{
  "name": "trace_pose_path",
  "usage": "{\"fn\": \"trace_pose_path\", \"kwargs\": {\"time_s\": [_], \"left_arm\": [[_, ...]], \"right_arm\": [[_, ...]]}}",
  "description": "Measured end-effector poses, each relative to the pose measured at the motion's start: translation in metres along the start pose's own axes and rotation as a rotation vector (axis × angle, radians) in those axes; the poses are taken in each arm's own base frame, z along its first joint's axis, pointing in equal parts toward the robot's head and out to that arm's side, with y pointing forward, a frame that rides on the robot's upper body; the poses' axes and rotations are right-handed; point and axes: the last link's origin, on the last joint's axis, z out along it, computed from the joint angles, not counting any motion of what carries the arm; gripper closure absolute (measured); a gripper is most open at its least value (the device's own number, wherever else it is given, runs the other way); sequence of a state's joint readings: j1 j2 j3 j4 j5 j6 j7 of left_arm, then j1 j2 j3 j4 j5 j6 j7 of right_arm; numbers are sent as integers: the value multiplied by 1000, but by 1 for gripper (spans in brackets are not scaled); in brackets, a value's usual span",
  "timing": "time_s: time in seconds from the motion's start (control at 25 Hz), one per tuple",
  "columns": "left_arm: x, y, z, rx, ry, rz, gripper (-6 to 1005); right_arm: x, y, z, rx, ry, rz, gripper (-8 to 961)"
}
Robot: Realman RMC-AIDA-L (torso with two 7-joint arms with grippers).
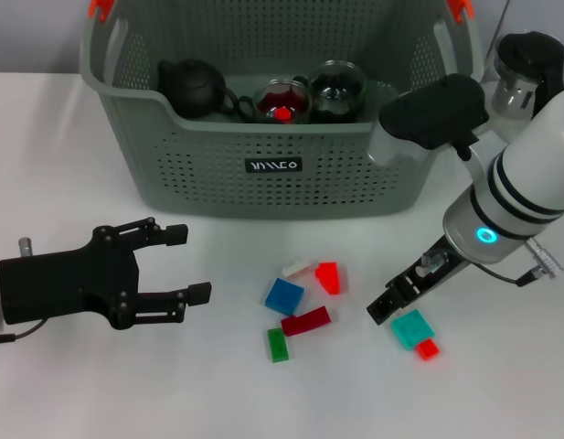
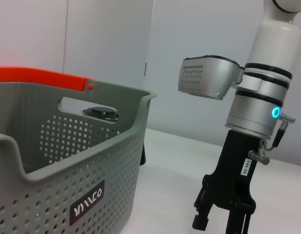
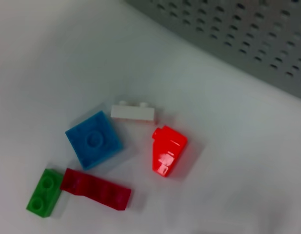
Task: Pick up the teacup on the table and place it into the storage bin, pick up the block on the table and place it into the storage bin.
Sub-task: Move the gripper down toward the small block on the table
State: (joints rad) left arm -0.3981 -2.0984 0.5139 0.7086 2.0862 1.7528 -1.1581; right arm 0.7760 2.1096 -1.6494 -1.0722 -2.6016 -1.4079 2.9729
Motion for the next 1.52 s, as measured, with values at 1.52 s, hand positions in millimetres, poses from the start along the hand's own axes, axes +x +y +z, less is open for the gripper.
{"fn": "trace_pose_path", "kwargs": {"time_s": [1.52], "left_arm": [[1,-3,-1,7,-4,4,157]], "right_arm": [[-5,7,15,36,15,-64,361]]}}
